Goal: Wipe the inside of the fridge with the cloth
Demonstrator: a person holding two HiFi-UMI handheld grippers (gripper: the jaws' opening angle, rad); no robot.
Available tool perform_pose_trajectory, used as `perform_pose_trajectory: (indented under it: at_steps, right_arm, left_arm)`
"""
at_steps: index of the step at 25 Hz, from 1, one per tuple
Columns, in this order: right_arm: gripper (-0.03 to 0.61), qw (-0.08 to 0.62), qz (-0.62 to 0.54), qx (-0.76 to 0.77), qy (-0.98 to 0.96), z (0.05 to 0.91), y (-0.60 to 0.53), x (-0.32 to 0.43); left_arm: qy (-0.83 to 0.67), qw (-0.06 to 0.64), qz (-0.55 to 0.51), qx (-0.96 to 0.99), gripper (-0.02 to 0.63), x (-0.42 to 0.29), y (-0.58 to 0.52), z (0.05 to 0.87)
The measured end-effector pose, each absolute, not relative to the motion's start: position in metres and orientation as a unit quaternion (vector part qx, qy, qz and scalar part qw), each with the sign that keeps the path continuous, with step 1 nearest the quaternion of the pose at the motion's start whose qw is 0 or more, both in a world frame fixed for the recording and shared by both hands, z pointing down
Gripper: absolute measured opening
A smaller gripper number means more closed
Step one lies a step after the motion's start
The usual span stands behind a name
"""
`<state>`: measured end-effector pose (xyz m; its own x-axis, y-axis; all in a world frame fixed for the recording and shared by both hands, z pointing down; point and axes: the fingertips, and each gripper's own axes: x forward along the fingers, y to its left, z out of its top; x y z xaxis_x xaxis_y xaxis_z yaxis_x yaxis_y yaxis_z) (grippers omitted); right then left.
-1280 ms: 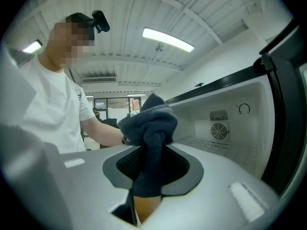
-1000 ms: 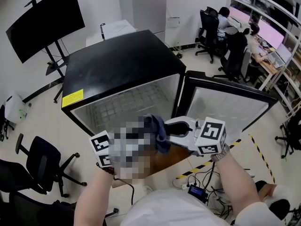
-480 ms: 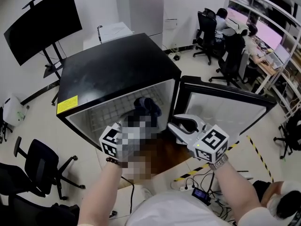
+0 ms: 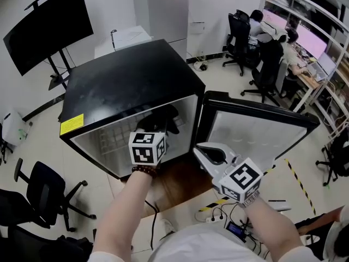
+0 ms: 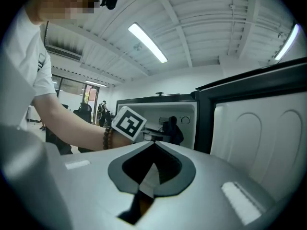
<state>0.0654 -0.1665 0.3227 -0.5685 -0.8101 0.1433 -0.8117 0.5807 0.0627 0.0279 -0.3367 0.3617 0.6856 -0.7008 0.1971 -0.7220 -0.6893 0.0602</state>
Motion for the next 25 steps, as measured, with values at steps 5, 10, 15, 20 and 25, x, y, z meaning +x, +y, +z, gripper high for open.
perform_pose_trajectory:
  at_steps: [5,10,15,20,25]
  right_arm:
    - [0.002,0.087,0.004,0.443,-0.893,0.328,-0.16,0.059]
    - [0.002,0.089,-0.001,0.435,-0.896,0.328,-0.158,0.057]
    - [0.002,0.085,0.0,0.435,-0.896,0.329,-0.158,0.06]
    - [0.002,0.092,-0.004,0.435,-0.896,0.329,-0.157,0.066]
    - [0.002,0.092,0.004,0.436,-0.895,0.333,-0.157,0.065]
  left_arm:
    - [-0.424,0.053,0.091,0.899,0.081,0.035,-0.363,0.361]
    - [-0.445,0.045,0.097,0.889,0.081,0.041,-0.387,0.36]
    - [-0.461,0.038,0.112,0.879,0.081,0.049,-0.409,0.364]
    - [-0.472,0.038,0.126,0.872,0.081,0.051,-0.427,0.368]
    - [-0.453,0.043,0.113,0.883,0.081,0.066,-0.432,0.361]
